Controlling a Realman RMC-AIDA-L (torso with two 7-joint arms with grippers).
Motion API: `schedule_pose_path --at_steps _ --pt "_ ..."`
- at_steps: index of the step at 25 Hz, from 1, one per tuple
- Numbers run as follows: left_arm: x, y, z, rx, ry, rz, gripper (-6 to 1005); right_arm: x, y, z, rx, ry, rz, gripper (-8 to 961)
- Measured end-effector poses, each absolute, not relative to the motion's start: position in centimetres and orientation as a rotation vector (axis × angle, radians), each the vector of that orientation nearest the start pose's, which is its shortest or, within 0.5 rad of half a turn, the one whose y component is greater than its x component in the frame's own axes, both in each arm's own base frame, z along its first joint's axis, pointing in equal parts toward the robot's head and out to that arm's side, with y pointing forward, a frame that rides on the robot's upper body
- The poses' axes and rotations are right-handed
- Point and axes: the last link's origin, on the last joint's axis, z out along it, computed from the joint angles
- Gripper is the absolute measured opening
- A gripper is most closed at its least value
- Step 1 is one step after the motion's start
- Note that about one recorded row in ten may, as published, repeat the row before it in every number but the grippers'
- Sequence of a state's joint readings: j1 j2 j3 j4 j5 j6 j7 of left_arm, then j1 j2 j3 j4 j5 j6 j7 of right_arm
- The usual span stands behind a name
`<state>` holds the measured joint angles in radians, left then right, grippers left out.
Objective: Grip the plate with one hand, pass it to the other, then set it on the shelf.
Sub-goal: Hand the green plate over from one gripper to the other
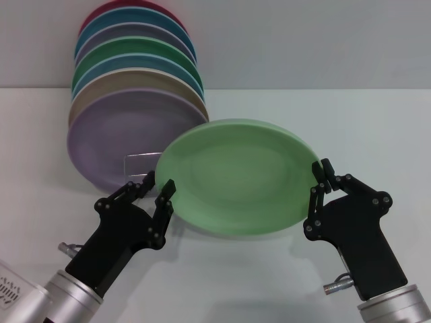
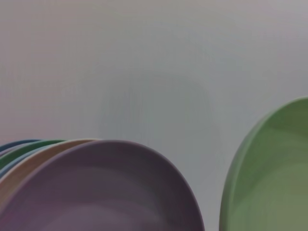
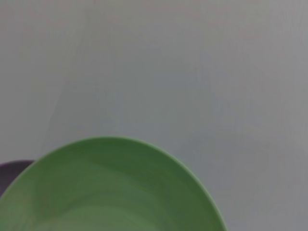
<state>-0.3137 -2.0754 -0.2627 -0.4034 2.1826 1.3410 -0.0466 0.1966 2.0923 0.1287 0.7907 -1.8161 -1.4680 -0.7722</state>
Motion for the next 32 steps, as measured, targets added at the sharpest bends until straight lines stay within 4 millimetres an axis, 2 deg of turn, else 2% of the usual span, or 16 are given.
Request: schedule_pose_path --at_steps 13,26,32 --pt "-26.26 25.17 -9.59 -1.993 -0.409 -0.933 208 21.92 20.80 -9.66 -1.660 0.140 0.658 109" --pt "-26.31 25.23 -9.41 -1.987 -0.396 -0.931 187 21.89 20.79 -9.66 -1.660 0.137 0.659 114" --pt "-26.37 25.31 -9.28 -1.977 -0.401 -0.932 75 21.88 20.78 -9.66 -1.661 0.137 0.660 117"
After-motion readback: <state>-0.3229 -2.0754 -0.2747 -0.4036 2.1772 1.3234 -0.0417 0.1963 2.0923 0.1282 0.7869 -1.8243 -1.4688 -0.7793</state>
